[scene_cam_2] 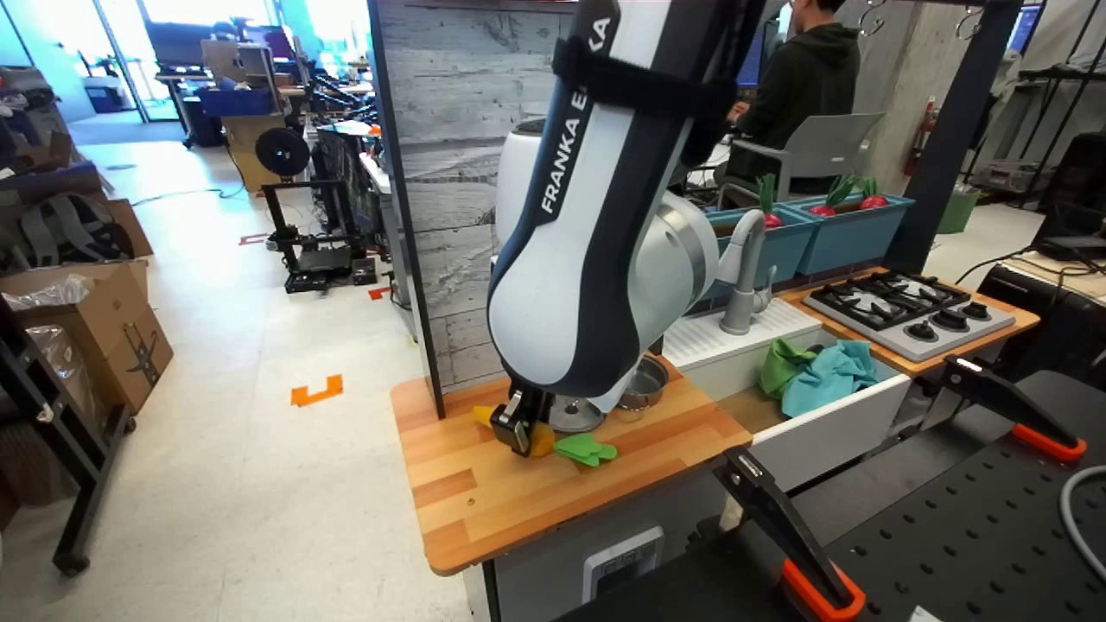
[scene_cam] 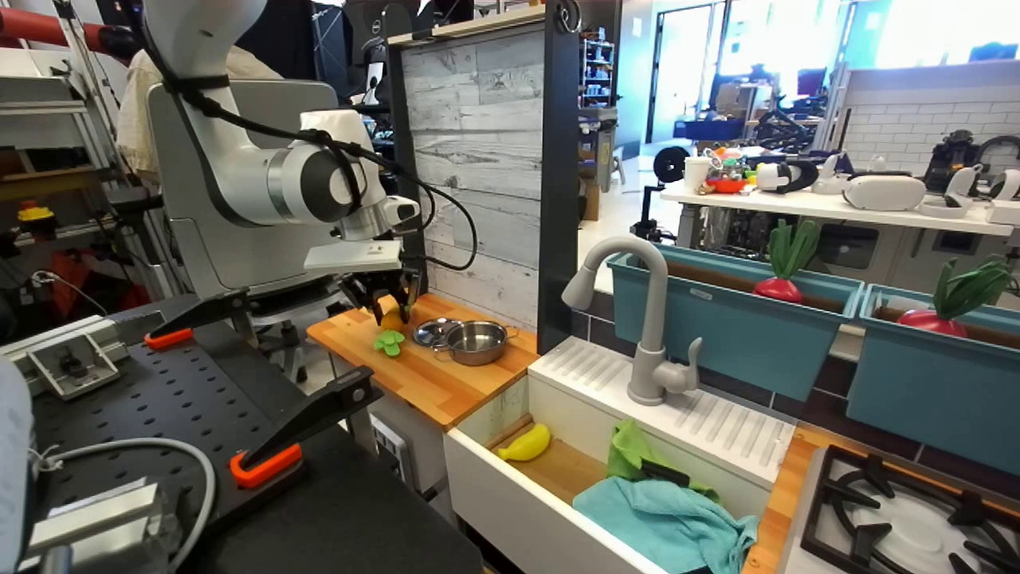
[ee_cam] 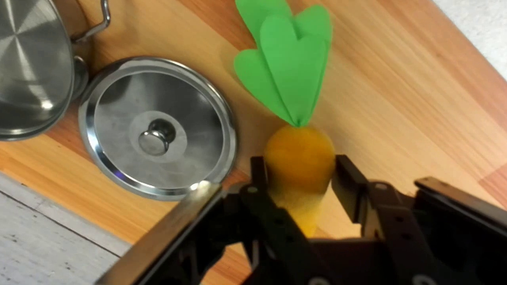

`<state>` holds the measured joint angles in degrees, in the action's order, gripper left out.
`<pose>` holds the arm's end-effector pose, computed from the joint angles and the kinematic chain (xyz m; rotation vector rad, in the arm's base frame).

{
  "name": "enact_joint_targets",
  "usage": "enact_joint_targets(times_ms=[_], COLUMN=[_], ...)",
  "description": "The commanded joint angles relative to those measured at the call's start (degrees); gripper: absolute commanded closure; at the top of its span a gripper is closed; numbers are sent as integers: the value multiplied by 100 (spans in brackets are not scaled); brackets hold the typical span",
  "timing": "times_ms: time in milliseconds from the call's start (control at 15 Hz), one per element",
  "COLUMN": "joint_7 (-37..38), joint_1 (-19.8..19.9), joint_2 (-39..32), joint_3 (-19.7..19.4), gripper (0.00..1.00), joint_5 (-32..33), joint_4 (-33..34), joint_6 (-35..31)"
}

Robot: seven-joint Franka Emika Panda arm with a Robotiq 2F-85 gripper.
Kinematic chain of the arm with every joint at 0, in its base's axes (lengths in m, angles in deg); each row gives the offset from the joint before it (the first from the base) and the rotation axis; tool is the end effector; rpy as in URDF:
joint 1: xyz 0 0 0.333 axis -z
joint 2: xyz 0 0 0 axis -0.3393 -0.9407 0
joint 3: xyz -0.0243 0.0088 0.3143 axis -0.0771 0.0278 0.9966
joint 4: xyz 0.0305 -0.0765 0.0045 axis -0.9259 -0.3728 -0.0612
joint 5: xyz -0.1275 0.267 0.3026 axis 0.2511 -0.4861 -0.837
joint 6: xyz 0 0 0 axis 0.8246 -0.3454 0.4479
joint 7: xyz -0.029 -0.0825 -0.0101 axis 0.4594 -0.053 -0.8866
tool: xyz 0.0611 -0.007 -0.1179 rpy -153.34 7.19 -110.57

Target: Remove the carrot plush toy from the silver pot

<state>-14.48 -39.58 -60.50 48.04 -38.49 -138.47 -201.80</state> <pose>0.5671 0.2136 -0.0526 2.8901 1.1292 0.2577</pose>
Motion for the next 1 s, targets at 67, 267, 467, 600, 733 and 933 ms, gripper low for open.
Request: enact_joint_targets(times_ms=[67,267,467,600,733,933], joint_7=[157,168,211,139,142,143], joint_1=[-16,-27,-199,-37,-66,-71], joint_2=[-24,206,504,232,336,369], joint_3=[-30,-5,-126,12,3,-7], gripper=[13,0,0,0,0,0], joint_5=[210,221,267,231,236,237], joint_4=[96,-229,-742,-393,-532,-568], joint_6=[55,-108,-536,-381,-389,-390])
